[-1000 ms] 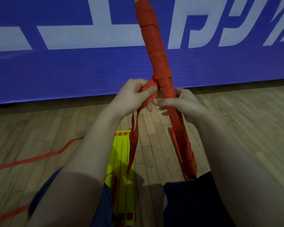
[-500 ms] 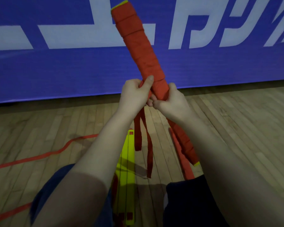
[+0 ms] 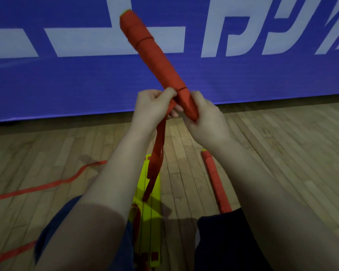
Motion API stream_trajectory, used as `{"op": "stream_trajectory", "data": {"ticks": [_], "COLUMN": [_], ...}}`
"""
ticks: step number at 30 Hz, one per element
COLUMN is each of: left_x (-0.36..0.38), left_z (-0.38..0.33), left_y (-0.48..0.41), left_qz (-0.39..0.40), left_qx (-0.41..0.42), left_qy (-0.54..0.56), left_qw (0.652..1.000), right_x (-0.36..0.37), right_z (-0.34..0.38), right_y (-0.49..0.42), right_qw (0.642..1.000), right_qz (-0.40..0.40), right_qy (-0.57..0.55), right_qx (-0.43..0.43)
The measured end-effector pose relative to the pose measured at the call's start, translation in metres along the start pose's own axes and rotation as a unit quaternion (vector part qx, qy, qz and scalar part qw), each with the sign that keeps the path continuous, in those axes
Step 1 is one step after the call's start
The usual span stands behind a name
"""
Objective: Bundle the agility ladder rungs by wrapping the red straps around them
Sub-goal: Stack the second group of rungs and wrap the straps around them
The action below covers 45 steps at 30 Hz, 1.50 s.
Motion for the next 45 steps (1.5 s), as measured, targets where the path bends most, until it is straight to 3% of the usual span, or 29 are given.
{"op": "stream_trajectory", "data": {"ticks": [2,8,11,14,19,21,30,37,42,45], "left_x": [-0.002,-0.011,-0.009,-0.007,-0.004,-0.006,-0.023,-0.032,-0.035,-0.035], "left_z": [-0.001,0.009,0.010,0.006,-0.003,-0.005,-0.002,-0.002,-0.001,0.000], "left_y": [0.001,-0.003,-0.004,-0.004,0.001,0.001,-0.005,-0.004,-0.006,-0.008], "left_qz": [0.001,-0.080,-0.054,0.002,0.075,0.088,0.162,0.170,0.174,0.181], "left_qx": [-0.028,-0.031,-0.011,0.030,0.085,0.092,0.064,0.046,0.032,0.029], "left_qy": [0.026,-0.009,0.004,0.055,0.088,0.084,-0.031,-0.044,-0.083,-0.092], "left_qw": [0.999,0.996,0.998,0.998,0.990,0.988,0.984,0.983,0.981,0.979], "right_x": [0.003,0.008,0.001,-0.009,-0.005,-0.002,-0.010,-0.024,-0.030,-0.031], "right_z": [0.001,0.008,0.011,0.004,-0.012,-0.010,-0.024,-0.039,-0.045,-0.044], "right_y": [0.001,0.006,0.006,0.007,0.017,0.018,0.010,0.004,0.003,0.003], "right_qw": [0.999,0.995,0.978,0.884,0.757,0.730,0.797,0.809,0.836,0.822], "right_qz": [0.022,0.102,0.118,0.196,0.441,0.455,0.335,0.242,0.195,0.181], "right_qy": [0.039,-0.014,-0.156,-0.383,-0.439,-0.476,-0.468,-0.496,-0.457,-0.477], "right_qx": [-0.010,-0.013,0.072,0.181,0.200,0.182,0.183,0.200,0.233,0.255]}}
Point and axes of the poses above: each hand's wrist, its own y-axis away from the middle knuckle, its own x-axis out of the palm, z = x × y, the point moved 3 cm from there along -y, towards the middle knuckle, and after that the axes turned 4 degrees about -y, right-handed, at the moved point
